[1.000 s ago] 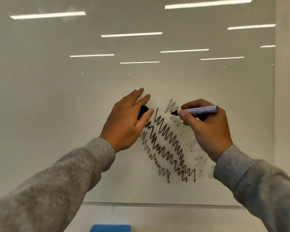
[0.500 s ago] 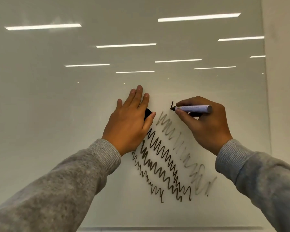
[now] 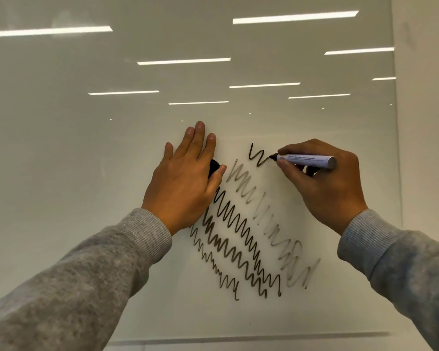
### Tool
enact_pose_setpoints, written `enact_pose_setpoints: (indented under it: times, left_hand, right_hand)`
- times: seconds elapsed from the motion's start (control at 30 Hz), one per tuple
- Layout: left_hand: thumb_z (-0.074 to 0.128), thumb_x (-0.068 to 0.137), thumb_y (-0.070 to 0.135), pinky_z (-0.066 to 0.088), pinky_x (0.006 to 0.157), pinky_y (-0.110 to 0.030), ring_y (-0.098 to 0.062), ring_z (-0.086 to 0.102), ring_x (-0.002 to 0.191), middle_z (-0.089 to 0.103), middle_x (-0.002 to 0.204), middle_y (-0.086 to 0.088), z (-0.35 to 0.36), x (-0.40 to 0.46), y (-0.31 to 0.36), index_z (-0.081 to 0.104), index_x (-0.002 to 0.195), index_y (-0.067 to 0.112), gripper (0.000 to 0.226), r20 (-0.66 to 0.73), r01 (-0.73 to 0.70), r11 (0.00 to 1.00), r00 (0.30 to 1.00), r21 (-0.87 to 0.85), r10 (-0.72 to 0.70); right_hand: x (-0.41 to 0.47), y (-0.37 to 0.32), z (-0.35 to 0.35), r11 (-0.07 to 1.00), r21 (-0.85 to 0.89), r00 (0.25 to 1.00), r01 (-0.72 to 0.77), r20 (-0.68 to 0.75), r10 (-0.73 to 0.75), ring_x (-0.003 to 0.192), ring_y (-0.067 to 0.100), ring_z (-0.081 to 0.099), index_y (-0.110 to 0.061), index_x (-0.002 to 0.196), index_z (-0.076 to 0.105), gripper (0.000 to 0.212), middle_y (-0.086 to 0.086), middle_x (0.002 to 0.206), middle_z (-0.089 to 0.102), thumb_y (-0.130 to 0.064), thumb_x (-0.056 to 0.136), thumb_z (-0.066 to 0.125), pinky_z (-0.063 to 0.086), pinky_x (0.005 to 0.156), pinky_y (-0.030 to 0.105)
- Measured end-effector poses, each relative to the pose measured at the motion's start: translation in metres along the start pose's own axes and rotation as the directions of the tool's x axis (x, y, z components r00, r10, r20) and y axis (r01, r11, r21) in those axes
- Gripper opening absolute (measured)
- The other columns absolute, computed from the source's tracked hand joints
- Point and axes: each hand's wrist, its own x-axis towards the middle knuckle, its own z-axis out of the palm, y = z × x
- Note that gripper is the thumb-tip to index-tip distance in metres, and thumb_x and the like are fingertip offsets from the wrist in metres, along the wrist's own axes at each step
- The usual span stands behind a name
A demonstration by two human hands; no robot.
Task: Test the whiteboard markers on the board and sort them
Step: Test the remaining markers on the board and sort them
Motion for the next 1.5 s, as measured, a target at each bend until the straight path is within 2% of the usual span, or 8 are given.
enact_pose_setpoints:
  times: [0.17,0.3,0.43,0.7,0.83,1.23,1.37,1.5]
  left_hand:
    - [0.017,0.103,0.055,0.000,0.121,-0.040,-0.015,-0.012,0.153,-0.017,0.166,0.001,0.001,-0.001,0.000,-0.004,0.160,0.023,0.068,-0.004,-0.005,1.000,1.000,0.011,0.005]
    - [0.016,0.102,0.056,0.000,0.121,-0.040,-0.015,-0.012,0.152,-0.017,0.166,0.001,0.002,0.000,0.001,-0.005,0.159,0.024,0.069,-0.001,0.001,1.000,1.000,-0.003,-0.001]
    - [0.015,0.101,0.056,0.000,0.122,-0.041,-0.015,-0.012,0.153,-0.018,0.166,0.001,0.002,-0.001,0.000,-0.005,0.159,0.023,0.070,0.004,-0.002,1.000,1.000,0.004,0.001]
    - [0.016,0.102,0.056,-0.003,0.119,-0.039,-0.016,-0.013,0.153,-0.018,0.165,0.000,0.000,-0.001,0.002,-0.005,0.159,0.023,0.069,0.009,0.001,1.000,1.000,0.012,-0.001]
    - [0.017,0.102,0.056,-0.001,0.120,-0.040,-0.017,-0.011,0.153,-0.016,0.166,0.000,0.000,-0.001,0.002,-0.003,0.160,0.022,0.070,0.008,-0.005,1.000,1.000,0.005,0.005]
    - [0.016,0.102,0.057,-0.002,0.119,-0.039,-0.017,-0.011,0.153,-0.017,0.166,0.000,-0.002,-0.002,0.003,-0.004,0.160,0.023,0.070,0.022,0.003,1.000,1.000,0.016,-0.004]
    - [0.017,0.102,0.057,-0.003,0.118,-0.038,-0.017,-0.012,0.153,-0.018,0.166,0.000,-0.001,-0.002,0.004,-0.005,0.159,0.023,0.070,0.024,0.008,1.000,1.000,0.017,-0.008]
    - [0.017,0.102,0.056,-0.003,0.118,-0.038,-0.017,-0.012,0.153,-0.018,0.166,0.000,-0.001,-0.002,0.004,-0.005,0.160,0.022,0.070,0.024,0.005,1.000,1.000,0.023,-0.005]
  right_hand:
    - [-0.012,0.003,-0.004,0.996,-0.060,0.989,0.069,0.132,-0.060,0.085,0.005,0.067,-0.016,0.107,0.077,0.020,-0.009,0.097,0.072,-0.022,0.088,0.076,0.052,0.068,0.012]
    - [-0.011,0.008,-0.009,0.999,0.035,0.999,-0.032,-0.004,0.032,0.085,0.008,0.068,-0.016,0.106,0.077,0.019,-0.009,0.098,0.073,-0.021,0.087,0.076,0.051,0.067,0.012]
    - [-0.019,0.007,-0.009,0.998,-0.033,0.990,0.055,0.135,-0.050,0.086,0.004,0.068,-0.015,0.106,0.078,0.019,-0.010,0.097,0.073,-0.020,0.088,0.076,0.050,0.068,0.010]
    - [-0.031,0.012,-0.013,0.996,-0.051,0.990,0.066,0.128,-0.059,0.085,0.006,0.068,-0.015,0.106,0.078,0.019,-0.008,0.097,0.073,-0.020,0.088,0.075,0.053,0.068,0.013]
    - [-0.029,0.016,-0.018,1.000,-0.009,1.000,-0.012,-0.016,0.012,0.084,0.006,0.067,-0.017,0.106,0.077,0.018,-0.010,0.096,0.072,-0.020,0.088,0.075,0.053,0.067,0.014]
    - [-0.048,0.018,-0.028,0.997,-0.074,0.986,0.037,0.163,-0.025,0.085,0.003,0.066,-0.022,0.105,0.076,0.018,-0.014,0.095,0.071,-0.023,0.088,0.073,0.052,0.067,0.011]
    - [-0.049,0.024,-0.034,0.998,-0.043,0.999,-0.039,0.006,0.039,0.085,0.003,0.066,-0.020,0.105,0.076,0.018,-0.011,0.095,0.072,-0.022,0.087,0.074,0.053,0.067,0.012]
    - [-0.062,0.021,-0.031,0.995,-0.091,0.984,0.026,0.178,-0.010,0.087,0.002,0.066,-0.025,0.104,0.075,0.018,-0.017,0.095,0.070,-0.028,0.087,0.070,0.053,0.068,0.011]
